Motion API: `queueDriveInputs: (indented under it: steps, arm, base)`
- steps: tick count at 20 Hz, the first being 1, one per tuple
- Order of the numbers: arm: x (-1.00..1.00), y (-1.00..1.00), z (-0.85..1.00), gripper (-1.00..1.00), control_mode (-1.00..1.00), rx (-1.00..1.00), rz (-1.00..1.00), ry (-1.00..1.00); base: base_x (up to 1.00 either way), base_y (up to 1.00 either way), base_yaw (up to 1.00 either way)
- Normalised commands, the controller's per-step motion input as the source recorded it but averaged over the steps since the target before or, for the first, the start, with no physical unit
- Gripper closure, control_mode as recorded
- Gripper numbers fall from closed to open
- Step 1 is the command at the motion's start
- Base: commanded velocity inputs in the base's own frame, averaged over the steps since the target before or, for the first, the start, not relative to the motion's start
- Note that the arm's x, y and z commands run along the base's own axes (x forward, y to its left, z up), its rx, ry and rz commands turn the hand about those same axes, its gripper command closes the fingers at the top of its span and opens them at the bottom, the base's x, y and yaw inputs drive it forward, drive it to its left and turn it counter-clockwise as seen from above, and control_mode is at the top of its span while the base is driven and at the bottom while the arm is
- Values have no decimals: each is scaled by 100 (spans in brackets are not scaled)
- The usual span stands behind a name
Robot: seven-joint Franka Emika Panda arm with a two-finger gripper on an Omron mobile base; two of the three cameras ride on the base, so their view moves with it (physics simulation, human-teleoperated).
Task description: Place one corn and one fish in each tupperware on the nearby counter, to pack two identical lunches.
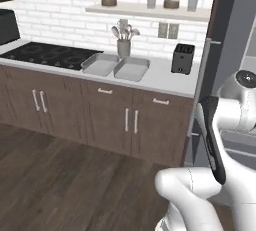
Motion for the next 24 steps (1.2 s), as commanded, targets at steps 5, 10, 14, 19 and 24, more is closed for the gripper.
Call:
queueDriveInputs:
  steps: [5, 10, 14, 19, 24]
  arm:
    - [0, 0, 0, 100, 100, 0, 0, 0]
    - [0, 0, 0, 100, 100, 0, 0, 0]
    - [0, 0, 0, 100, 100, 0, 0, 0]
    - [0, 0, 0, 100, 100, 0, 0, 0]
    - [0, 0, 0, 100, 100, 0, 0, 0]
  base:
    - [100, 76, 0]
    - [100, 82, 0]
    - [100, 95, 0]
    - [38, 22, 54]
    - [-4, -12, 67]
